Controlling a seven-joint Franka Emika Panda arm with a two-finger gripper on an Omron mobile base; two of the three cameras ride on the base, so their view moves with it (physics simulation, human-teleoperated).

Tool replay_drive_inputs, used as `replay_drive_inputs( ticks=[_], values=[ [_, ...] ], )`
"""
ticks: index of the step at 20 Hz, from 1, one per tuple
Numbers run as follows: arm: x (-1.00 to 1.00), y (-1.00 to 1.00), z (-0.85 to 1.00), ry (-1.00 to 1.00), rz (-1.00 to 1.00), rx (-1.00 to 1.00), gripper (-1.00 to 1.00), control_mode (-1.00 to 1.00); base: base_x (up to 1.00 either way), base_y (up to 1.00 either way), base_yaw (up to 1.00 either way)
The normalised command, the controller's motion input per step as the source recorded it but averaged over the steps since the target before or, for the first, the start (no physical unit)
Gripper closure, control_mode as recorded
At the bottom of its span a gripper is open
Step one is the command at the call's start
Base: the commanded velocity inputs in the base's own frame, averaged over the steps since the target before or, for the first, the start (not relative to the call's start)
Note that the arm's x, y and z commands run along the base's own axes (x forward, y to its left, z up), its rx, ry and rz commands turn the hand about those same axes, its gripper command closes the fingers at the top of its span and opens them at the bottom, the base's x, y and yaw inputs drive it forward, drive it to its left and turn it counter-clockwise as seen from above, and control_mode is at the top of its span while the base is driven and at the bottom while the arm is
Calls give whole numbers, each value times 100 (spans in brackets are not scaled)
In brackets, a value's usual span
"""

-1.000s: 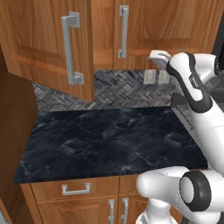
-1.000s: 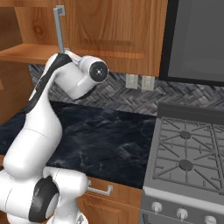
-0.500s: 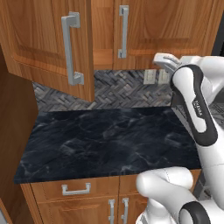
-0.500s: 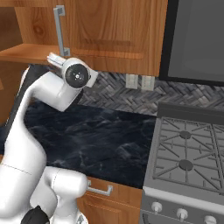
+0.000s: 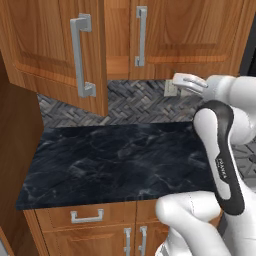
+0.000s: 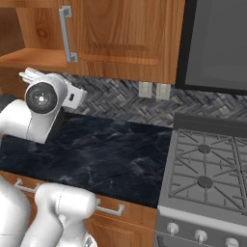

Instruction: Open the cabinet and move the ladle to the pot. Then close the cabinet.

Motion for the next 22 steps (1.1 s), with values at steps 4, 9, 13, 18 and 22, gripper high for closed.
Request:
replay_drive_inputs(
  ticks=[4, 9, 13, 18, 22],
  values=[
    [-37, 45, 0, 0, -10, -5, -100, -100, 0, 0, 0],
    [-18, 33, 3, 0, -11, -5, -100, -100, 0, 0, 0],
    [-14, 23, 6, 0, -11, -4, -100, -100, 0, 0, 0],
    [-15, 6, 10, 2, -11, -3, -100, -100, 0, 0, 0],
    [-19, 0, 6, 7, -11, -3, -100, -100, 0, 0, 0]
  ],
)
